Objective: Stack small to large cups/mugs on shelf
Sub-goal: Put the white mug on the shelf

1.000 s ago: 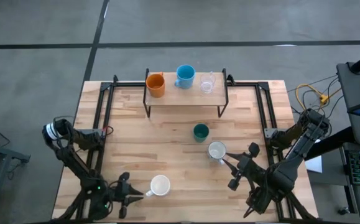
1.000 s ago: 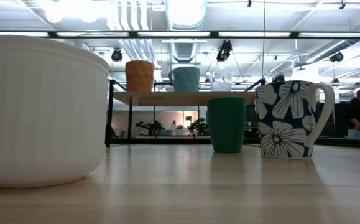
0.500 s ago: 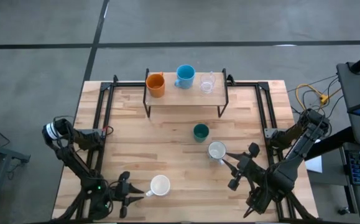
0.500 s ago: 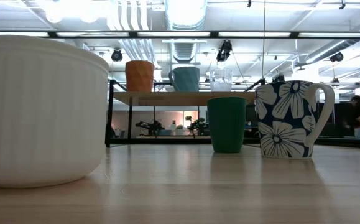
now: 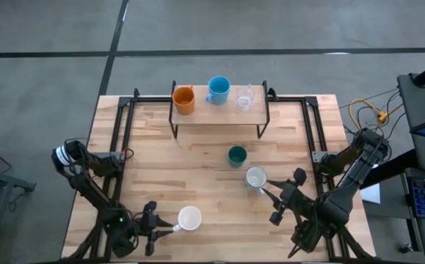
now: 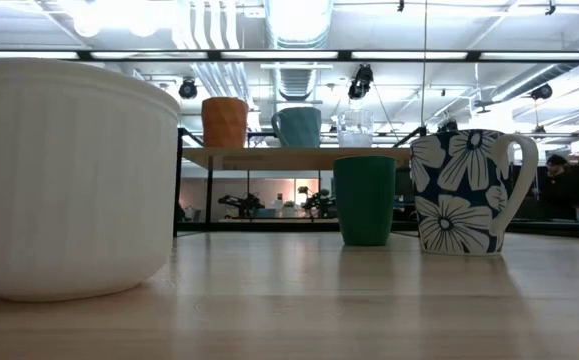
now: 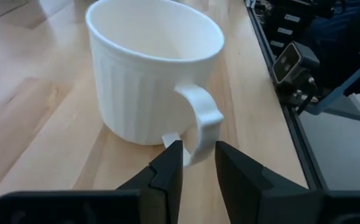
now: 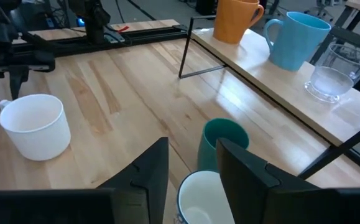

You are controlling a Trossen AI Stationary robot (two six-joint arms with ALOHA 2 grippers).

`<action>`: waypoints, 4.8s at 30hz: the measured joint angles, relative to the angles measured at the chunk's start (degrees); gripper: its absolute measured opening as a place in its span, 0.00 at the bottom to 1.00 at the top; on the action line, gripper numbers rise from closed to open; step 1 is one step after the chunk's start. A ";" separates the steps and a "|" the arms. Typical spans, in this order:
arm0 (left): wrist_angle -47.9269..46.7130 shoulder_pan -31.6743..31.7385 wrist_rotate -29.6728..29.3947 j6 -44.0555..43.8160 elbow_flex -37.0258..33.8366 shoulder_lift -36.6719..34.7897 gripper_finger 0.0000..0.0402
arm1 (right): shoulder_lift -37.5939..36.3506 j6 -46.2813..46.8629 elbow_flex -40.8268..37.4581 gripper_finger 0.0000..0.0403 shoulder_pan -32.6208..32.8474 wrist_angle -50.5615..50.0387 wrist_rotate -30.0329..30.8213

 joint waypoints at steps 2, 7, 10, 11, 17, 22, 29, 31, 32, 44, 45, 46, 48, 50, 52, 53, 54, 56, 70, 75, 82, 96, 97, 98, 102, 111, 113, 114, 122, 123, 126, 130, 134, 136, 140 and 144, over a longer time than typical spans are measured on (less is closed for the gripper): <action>0.99 0.36 0.80 1.16 0.00 0.00 0.20 | 0.00 -0.22 0.00 0.32 0.00 -0.01 0.02; 2.18 1.18 2.10 3.26 0.00 0.02 0.20 | 0.00 -0.26 0.00 0.32 0.00 -0.02 0.02; 2.39 1.69 2.93 4.54 -0.04 0.02 0.20 | 0.00 -0.26 0.00 0.32 0.00 -0.02 0.01; 2.38 1.88 3.09 4.57 -0.04 0.02 0.20 | 0.00 -0.26 0.00 0.32 0.00 -0.04 0.02; 2.82 2.40 3.09 7.26 -0.10 0.02 0.20 | 0.00 -0.26 0.00 0.32 0.00 -0.04 0.00; 6.58 3.16 3.12 9.11 -1.61 0.02 0.20 | 0.00 -0.29 0.00 0.33 0.00 -0.07 0.00; 11.10 3.48 3.25 9.06 -4.13 0.02 0.20 | 0.02 -0.52 0.00 0.32 0.00 -0.14 -0.33; 11.15 3.57 3.27 9.09 -4.13 0.02 0.19 | 0.02 -0.53 0.02 0.33 0.00 -0.24 -1.10; 11.15 3.69 3.29 9.09 -4.15 0.02 0.18 | 0.02 -0.55 0.00 0.33 0.00 -0.24 -1.27; 11.44 4.65 3.48 9.21 -4.26 0.02 0.01 | 0.02 -0.40 0.01 0.32 0.00 -0.19 -1.31; 11.44 4.67 3.44 9.57 -4.28 0.02 0.01 | 0.02 -0.43 0.00 0.33 0.00 -0.17 -1.31; 11.62 4.70 3.50 10.06 -4.28 0.02 0.01 | 0.02 -0.44 0.02 0.33 0.00 -0.17 -1.31; 12.05 4.99 3.71 10.56 -4.28 -0.08 0.00 | 0.02 -0.41 0.00 0.33 0.00 -0.17 -1.29; 12.45 5.45 3.71 11.82 -4.28 -0.53 0.00 | 0.02 -0.31 0.01 0.32 0.00 -0.17 -1.27; 12.72 6.28 3.71 13.36 -4.28 -1.35 0.00 | 0.02 -0.33 0.02 0.32 0.00 -0.17 -1.23; 12.67 6.76 3.72 14.35 -4.28 -1.84 0.00 | 0.02 -0.33 0.02 0.32 0.00 -0.17 -1.20; 12.57 7.31 3.71 15.47 -4.28 -2.32 0.00 | 0.04 -0.34 0.01 0.32 0.00 -0.17 -1.20; 12.56 8.65 3.72 17.81 -4.28 -3.75 0.00 | 0.04 -0.34 0.01 0.33 0.00 -0.15 -1.15; 6.02 25.00 9.71 31.28 -4.28 -18.09 0.00 | 0.04 -1.48 0.02 0.32 0.00 -0.13 -0.88; 6.23 34.60 16.19 38.89 -3.67 -24.76 0.00 | 0.04 -2.68 -0.20 0.32 0.02 -0.21 -0.87; 6.18 48.03 23.41 44.45 -1.47 -29.45 0.00 | 0.04 -3.30 -1.32 0.32 0.02 -0.63 -0.90; 6.03 63.51 39.76 46.67 10.48 -18.83 0.00 | 0.04 -2.93 -2.32 0.33 0.02 -0.66 -0.94; 5.98 63.76 39.83 47.10 11.37 -17.69 0.00 | 0.04 -2.88 -2.34 0.33 0.02 -0.65 -0.92; 6.17 63.98 40.21 47.60 12.31 -16.66 0.00 | 0.04 -2.86 -2.34 0.33 0.02 -0.64 -0.92; 6.34 65.40 42.10 47.64 15.14 -12.86 0.00 | 0.04 -1.74 -2.38 0.33 0.02 -0.68 -1.05; 6.11 68.61 43.98 47.43 17.62 -9.08 0.00 | 0.04 -1.31 -2.38 0.33 0.02 -0.55 -1.34; 6.01 69.39 43.99 47.15 17.54 -9.43 0.00 | 0.04 -1.29 -2.38 0.33 0.02 -0.52 -1.36; 6.00 69.76 43.99 47.10 17.44 -9.54 0.00 | 0.04 -1.29 -2.38 0.33 0.02 -0.49 -1.37; 4.11 72.23 45.52 46.06 17.28 -10.25 0.00 | 0.04 -0.88 -2.36 0.33 0.02 -0.25 -1.53; 4.11 72.39 45.56 46.06 17.25 -10.23 0.00 | 0.04 -0.87 -2.36 0.33 0.02 -0.22 -1.53; 4.30 72.91 45.69 46.04 17.25 -10.13 0.00 | 0.04 -0.66 -2.36 0.33 0.02 -0.17 -1.54; 3.50 73.53 45.67 46.01 17.08 -10.03 0.00 | 0.04 -0.68 -2.23 0.33 0.02 -0.07 -1.53; 3.54 74.26 45.67 45.88 16.56 -10.03 0.00 | 0.04 -0.43 -2.16 0.33 0.02 -0.02 -1.53; 3.76 74.66 45.69 45.63 16.14 -10.03 0.00 | 0.04 -0.42 -2.16 0.33 0.02 0.00 -1.53; 7.11 75.50 46.62 43.92 13.77 -10.03 0.00 | 0.04 -0.22 -2.16 0.33 0.02 0.04 -1.51; 10.82 76.26 47.32 42.03 11.90 -10.03 0.00 | 0.04 -0.22 -2.16 0.33 0.02 0.09 -1.51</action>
